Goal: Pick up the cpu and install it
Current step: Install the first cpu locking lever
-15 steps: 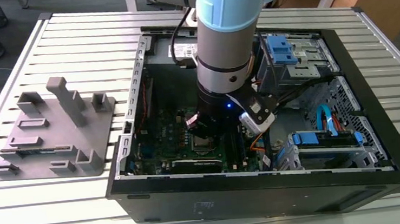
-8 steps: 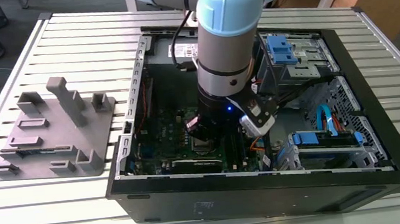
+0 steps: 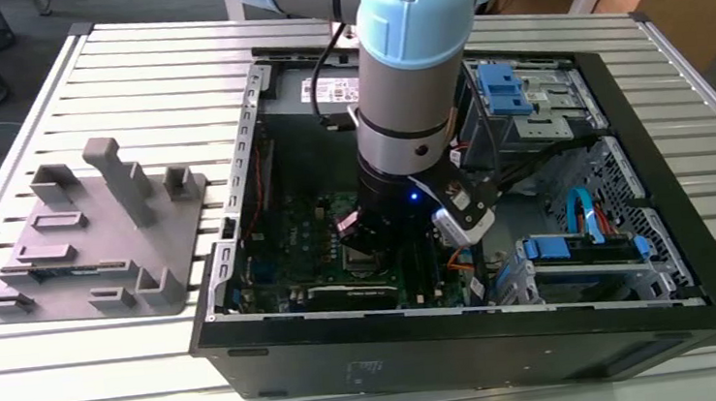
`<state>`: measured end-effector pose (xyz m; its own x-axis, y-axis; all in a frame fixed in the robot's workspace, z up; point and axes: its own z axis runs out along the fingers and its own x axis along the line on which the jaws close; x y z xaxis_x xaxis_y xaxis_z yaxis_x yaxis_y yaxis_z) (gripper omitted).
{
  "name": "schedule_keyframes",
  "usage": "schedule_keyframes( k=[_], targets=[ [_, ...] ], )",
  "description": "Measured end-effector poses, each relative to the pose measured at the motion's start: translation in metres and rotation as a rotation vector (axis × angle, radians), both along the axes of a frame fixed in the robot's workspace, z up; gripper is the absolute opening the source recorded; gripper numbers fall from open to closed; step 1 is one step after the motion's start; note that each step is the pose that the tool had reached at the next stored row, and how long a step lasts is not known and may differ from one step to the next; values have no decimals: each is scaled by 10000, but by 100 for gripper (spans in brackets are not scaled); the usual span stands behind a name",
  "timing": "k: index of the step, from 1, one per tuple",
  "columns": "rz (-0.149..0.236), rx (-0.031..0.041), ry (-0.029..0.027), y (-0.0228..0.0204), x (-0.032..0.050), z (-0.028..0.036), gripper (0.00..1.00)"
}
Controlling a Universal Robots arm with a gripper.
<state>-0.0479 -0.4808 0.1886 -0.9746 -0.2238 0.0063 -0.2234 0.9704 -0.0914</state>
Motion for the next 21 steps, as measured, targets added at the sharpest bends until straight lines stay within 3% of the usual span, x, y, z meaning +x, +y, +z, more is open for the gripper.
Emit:
schedule_keyframes(
  k=[7,13,21],
  targets=[
    [2,7,0,-6,2,-8,11],
    [1,0,0,-62,4,-7,11],
    [-1,6,-1,-63,43,-18,11]
  ],
)
